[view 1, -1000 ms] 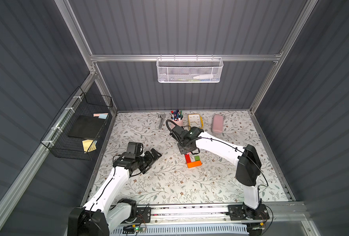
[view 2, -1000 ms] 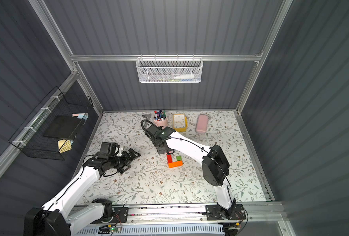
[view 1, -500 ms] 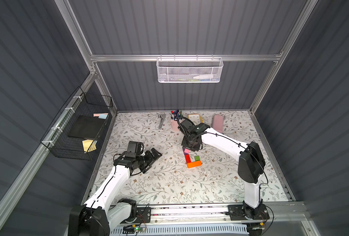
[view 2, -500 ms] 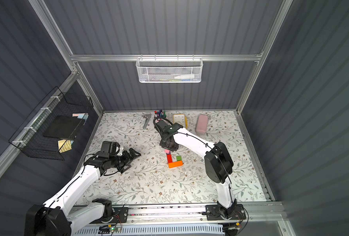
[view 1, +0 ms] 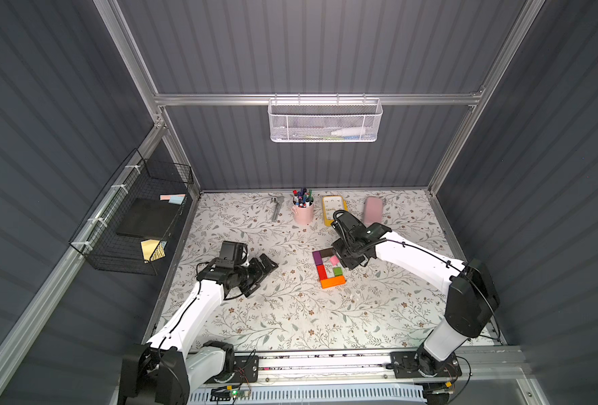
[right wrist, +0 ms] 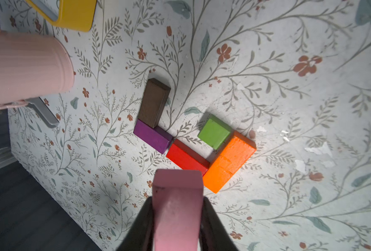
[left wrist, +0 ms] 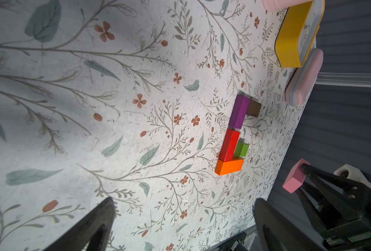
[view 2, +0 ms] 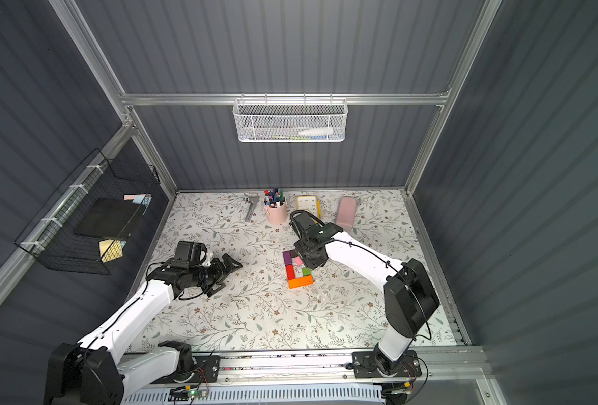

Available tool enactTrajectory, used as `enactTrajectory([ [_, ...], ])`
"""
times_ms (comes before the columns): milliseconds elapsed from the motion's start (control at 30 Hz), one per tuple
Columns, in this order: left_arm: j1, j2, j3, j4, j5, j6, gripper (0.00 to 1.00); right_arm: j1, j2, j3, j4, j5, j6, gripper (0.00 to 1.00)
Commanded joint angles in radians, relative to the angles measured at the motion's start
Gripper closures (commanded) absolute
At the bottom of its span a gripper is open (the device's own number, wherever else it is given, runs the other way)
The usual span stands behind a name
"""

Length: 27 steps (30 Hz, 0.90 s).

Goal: Assemble the number 6 with building blocks
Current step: Assemble the building block at the center of the board.

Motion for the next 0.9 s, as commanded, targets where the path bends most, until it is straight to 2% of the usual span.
enactTrajectory([
  [0,0.006,0.008,0.036,0.001,0.009,0.027,0.01,-0.029,0.038,0.005,0.019,-0.048,0.163,0.73],
  [100,0.006,0.018,0.040,0.005,0.012,0.028,0.01,-0.050,0.095,0.048,0.004,-0.107,0.170,0.73],
  [433,0.006,0.059,0.065,0.010,0.019,0.043,0.01,-0.058,0.221,0.171,-0.041,-0.157,0.152,0.73],
  [867,0.006,0.091,0.076,0.013,0.021,0.057,0.01,-0.052,0.173,0.044,0.034,-0.188,0.266,0.72],
])
